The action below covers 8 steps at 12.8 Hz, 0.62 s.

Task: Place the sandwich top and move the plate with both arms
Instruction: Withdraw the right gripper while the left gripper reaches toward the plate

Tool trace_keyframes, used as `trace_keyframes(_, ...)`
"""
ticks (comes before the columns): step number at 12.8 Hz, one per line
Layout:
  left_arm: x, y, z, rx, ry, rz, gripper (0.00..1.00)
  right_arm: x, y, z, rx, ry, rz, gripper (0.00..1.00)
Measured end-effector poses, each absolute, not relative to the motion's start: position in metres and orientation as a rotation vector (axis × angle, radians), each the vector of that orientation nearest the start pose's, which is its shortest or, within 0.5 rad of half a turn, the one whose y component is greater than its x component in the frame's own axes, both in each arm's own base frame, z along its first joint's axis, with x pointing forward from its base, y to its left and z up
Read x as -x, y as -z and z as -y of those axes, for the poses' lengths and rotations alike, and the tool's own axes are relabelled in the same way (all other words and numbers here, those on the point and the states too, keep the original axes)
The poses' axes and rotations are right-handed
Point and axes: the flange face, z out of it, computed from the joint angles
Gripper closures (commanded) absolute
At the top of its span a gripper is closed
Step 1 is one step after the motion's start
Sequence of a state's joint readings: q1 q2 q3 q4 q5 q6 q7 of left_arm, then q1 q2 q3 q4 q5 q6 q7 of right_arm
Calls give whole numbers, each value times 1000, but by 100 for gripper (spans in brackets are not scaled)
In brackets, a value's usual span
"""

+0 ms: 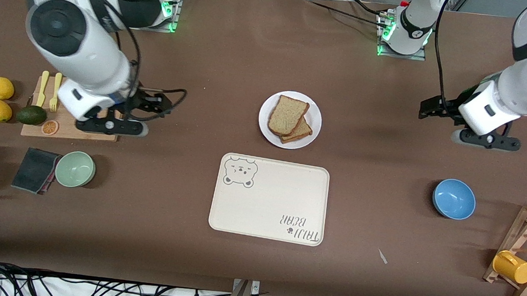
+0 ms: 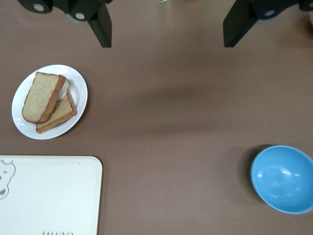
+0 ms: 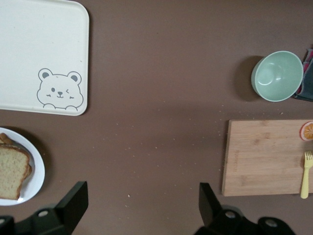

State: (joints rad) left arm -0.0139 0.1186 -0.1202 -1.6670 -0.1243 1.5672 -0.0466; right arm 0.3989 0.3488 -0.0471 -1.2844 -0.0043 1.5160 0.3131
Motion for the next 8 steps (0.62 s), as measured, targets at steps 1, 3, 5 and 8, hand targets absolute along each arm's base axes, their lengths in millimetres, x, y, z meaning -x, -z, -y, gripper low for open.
trace_keyframes(1,-574,-495,89,3246,-428,-160,0,-606,-549,-205,3184,-174,77,0)
trace_keyframes(3,-585,-450,98,3305,-567,-171,0,-603,-556,-157,3168,-190,81,0)
trace_keyframes(5,-601,-399,111,3381,-641,-141,0,-598,-558,-116,3153,-198,85,0)
trace_keyframes(8,-609,-356,141,3487,-730,-99,0,-595,-564,-78,3130,-172,68,0)
